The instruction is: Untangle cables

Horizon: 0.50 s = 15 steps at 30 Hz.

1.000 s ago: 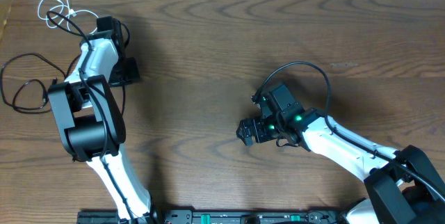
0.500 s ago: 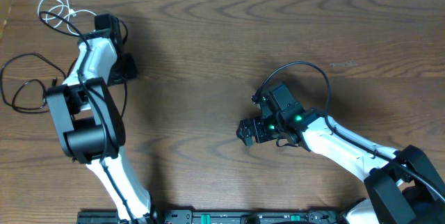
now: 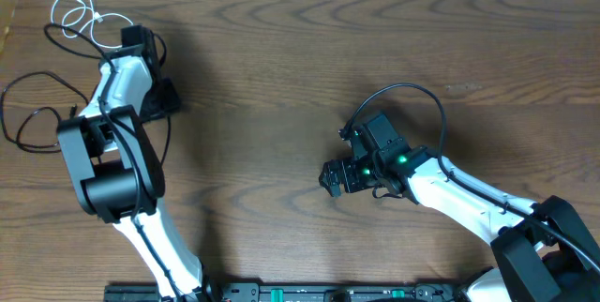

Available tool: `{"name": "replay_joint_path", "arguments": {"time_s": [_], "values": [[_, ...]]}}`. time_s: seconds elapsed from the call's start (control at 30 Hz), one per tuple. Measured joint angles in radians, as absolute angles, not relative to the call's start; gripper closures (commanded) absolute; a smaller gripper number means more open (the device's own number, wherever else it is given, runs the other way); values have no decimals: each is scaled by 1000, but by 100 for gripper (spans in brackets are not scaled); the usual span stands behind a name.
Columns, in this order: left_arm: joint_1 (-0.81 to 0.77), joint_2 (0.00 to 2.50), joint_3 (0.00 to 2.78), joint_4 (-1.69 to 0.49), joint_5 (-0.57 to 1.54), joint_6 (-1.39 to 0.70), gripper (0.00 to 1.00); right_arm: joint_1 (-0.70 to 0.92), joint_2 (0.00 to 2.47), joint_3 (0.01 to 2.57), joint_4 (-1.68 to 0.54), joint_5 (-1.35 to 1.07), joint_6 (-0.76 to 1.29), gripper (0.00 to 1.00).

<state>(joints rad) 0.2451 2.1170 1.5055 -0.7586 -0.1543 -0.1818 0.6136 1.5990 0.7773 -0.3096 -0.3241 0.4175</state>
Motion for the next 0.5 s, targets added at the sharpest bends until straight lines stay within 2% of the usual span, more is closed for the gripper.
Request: {"name": "replay_joint_path", "arguments": {"time_s": [0.1,0.2,0.5], "values": [[271,2117,1504,-758,-155,-179,60,614,1599,777,-310,-324,418,1],[308,2117,1501,-756,-153,-176,69,614,1599,777,-310,-324,418,1],[406,2117,1499,-754,-153,-179,68,614,1599,777,-309,-324,418,1]]}}
